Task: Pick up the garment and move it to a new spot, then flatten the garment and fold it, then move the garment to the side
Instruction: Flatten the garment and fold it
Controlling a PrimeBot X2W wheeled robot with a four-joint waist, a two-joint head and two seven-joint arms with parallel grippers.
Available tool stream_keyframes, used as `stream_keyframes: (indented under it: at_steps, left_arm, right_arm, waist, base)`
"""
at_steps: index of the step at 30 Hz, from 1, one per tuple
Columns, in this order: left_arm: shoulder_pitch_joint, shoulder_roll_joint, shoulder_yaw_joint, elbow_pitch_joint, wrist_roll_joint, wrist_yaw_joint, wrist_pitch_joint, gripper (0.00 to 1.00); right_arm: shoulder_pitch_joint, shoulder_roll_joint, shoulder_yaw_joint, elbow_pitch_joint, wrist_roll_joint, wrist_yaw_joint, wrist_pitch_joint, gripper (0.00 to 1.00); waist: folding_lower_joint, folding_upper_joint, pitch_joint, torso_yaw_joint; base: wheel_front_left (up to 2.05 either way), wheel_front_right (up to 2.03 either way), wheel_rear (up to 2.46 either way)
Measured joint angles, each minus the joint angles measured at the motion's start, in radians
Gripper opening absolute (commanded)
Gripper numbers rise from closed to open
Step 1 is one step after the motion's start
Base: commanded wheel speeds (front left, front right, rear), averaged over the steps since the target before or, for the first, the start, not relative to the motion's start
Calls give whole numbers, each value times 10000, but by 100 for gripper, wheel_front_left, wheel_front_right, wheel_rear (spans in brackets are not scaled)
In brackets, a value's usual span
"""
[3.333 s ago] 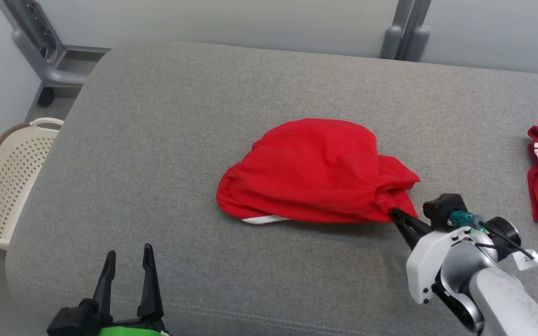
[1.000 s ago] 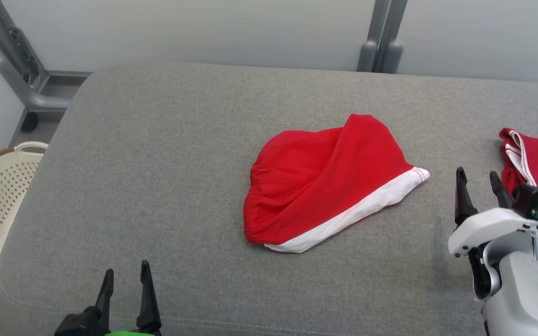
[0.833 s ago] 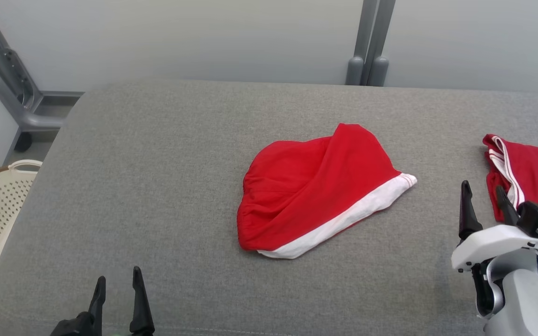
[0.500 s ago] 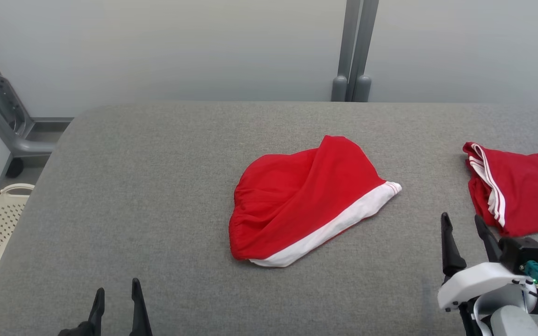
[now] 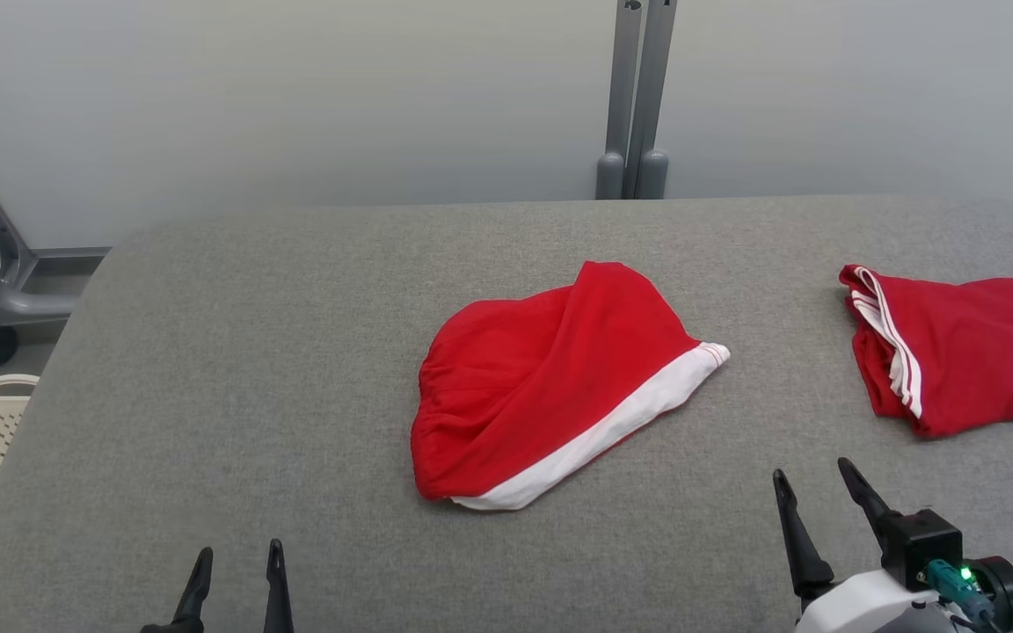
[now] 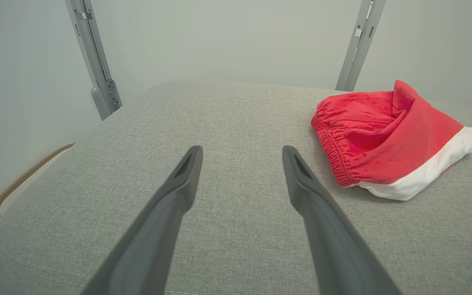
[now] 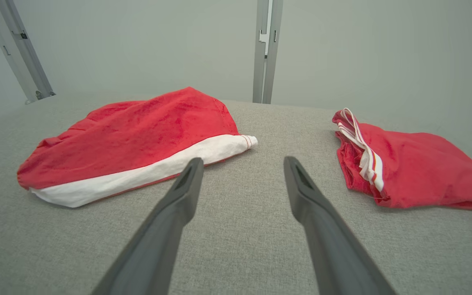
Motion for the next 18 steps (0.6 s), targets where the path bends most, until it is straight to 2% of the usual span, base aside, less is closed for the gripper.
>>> stream_keyframes:
  at_steps: [4, 18]
  left_arm:
    - [70, -6, 21, 29, 102, -15, 0, 100]
    - [77, -117, 150, 27, 159, -182, 0, 100]
  right_arm:
    - [214, 0, 59, -54, -238, 0, 155, 100]
    - [206, 0, 21, -167, -23, 0, 345, 100]
  waist:
    - [0, 0, 10, -88]
    - [0, 0, 148, -210]
  base:
    - [0, 0, 0]
    - [0, 0, 0]
